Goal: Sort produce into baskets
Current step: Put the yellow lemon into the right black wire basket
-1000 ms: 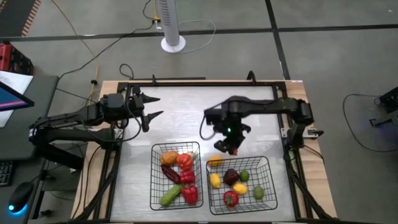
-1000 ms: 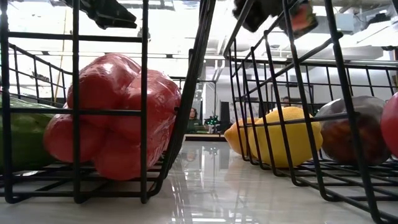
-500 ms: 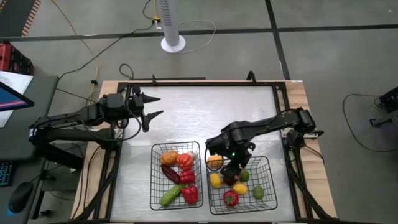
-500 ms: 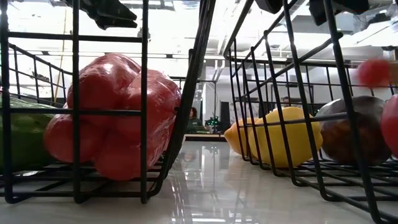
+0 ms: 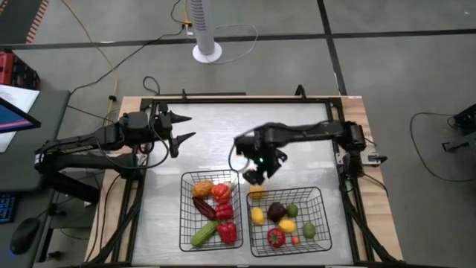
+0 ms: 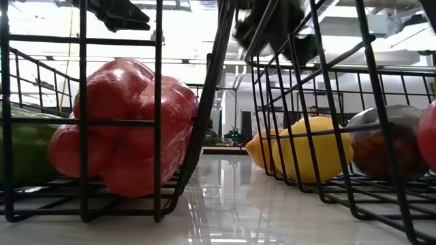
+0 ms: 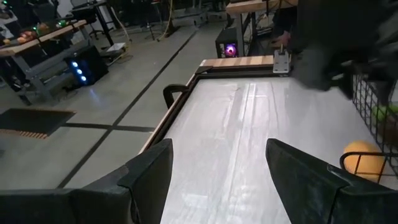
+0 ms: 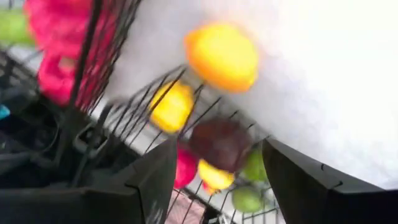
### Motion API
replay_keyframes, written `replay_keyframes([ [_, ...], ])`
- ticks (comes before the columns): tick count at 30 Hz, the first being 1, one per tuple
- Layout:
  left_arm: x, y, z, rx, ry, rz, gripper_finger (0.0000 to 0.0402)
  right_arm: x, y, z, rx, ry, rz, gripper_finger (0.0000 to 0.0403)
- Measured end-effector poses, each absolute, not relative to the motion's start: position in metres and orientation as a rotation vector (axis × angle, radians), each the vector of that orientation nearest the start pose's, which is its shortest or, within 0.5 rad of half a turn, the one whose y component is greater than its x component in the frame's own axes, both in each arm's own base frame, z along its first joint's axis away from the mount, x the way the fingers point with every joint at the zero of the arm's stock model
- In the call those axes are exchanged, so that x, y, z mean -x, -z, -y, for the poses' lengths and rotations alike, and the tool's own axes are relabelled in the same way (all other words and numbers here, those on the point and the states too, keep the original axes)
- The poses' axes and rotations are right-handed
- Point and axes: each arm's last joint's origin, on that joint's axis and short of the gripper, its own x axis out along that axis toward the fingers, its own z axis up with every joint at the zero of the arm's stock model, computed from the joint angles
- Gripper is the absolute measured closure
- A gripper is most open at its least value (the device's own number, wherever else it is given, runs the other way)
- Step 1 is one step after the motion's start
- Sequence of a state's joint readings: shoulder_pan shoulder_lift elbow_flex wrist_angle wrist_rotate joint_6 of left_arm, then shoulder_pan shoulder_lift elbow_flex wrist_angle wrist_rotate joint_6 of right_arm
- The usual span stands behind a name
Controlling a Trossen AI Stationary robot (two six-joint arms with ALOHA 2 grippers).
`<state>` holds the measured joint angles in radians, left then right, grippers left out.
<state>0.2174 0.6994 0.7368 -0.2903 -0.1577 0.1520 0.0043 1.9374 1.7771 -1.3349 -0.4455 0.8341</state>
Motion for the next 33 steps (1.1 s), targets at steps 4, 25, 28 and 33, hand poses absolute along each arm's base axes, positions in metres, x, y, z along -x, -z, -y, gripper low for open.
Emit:
replay_keyframes([
  [4,-0.149,-0.317,-0.038,-0.162,-0.355,-0.298,0.0155,-0.386,-0.252,0.011,-1.054,0.22,-1.606,0.0138],
  [25,-0.129,-0.327,-0.035,-0.214,-0.407,-0.244,0.0155,-0.421,-0.174,0.04,-1.115,-0.055,-1.805,0.0137],
  [28,-0.128,-0.327,-0.035,-0.214,-0.407,-0.243,0.0155,-0.425,-0.181,0.03,-0.943,-0.038,-1.788,0.0137],
  [33,-0.128,-0.327,-0.035,-0.212,-0.407,-0.243,0.0155,-0.428,-0.181,0.014,-0.828,-0.077,-1.782,0.0137],
])
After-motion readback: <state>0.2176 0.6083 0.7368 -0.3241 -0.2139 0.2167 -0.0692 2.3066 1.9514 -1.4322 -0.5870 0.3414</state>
